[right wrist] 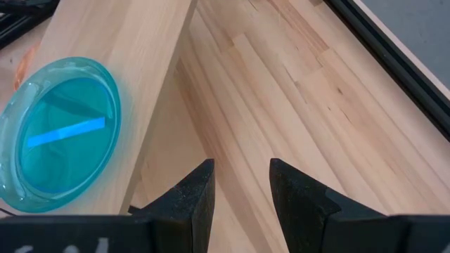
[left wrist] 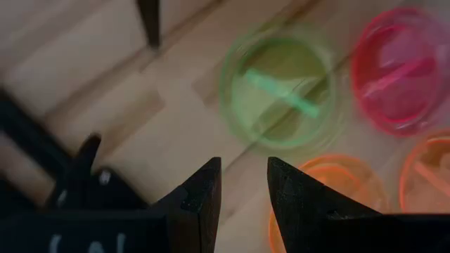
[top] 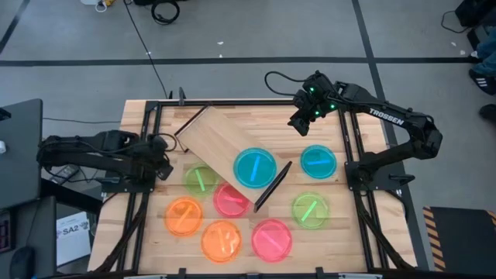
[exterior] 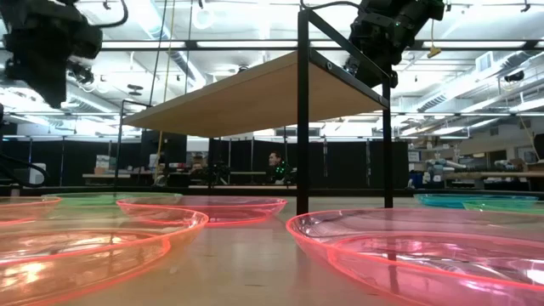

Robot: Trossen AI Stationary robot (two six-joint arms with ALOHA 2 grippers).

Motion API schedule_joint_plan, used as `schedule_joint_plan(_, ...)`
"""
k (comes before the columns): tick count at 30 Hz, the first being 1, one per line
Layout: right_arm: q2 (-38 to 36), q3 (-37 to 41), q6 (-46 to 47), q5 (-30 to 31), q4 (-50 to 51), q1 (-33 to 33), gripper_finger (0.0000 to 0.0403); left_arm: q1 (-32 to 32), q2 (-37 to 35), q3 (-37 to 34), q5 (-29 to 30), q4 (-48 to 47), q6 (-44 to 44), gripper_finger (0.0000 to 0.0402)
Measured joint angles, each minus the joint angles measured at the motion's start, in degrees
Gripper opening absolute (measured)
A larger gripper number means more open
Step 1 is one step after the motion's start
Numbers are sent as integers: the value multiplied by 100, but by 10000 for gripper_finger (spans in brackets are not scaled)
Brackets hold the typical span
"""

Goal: Place and stack plates onto a shelf
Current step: Put the top green plate on the shelf

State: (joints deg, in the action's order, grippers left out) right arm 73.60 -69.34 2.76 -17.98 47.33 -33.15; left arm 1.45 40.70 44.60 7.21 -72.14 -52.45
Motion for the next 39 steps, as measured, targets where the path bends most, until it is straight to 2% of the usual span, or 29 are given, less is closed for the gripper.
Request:
schedule_joint_plan(8, 0, 0, 0, -7, 0, 0, 144, 0, 339, 0, -3, 103, -536, 123)
schedule_joint_plan(15, 0, 0, -85, -8, -2, 0, 144, -7, 435, -34, -1, 189, -596, 123)
schedule_joint_plan(18, 0, 0, -144, -9, -7, 0, 144, -46, 377, -426, -15, 660, -731, 123)
schedule_joint_plan(30, 2, 0, -146, -9, -7, 0, 144, -627, 392, -2134, -1170, 2797, -708, 123)
schedule_joint_plan(39, 2, 0, -146, -9, -7, 0, 144, -954, 392, -2665, -1221, 3298, -785, 123)
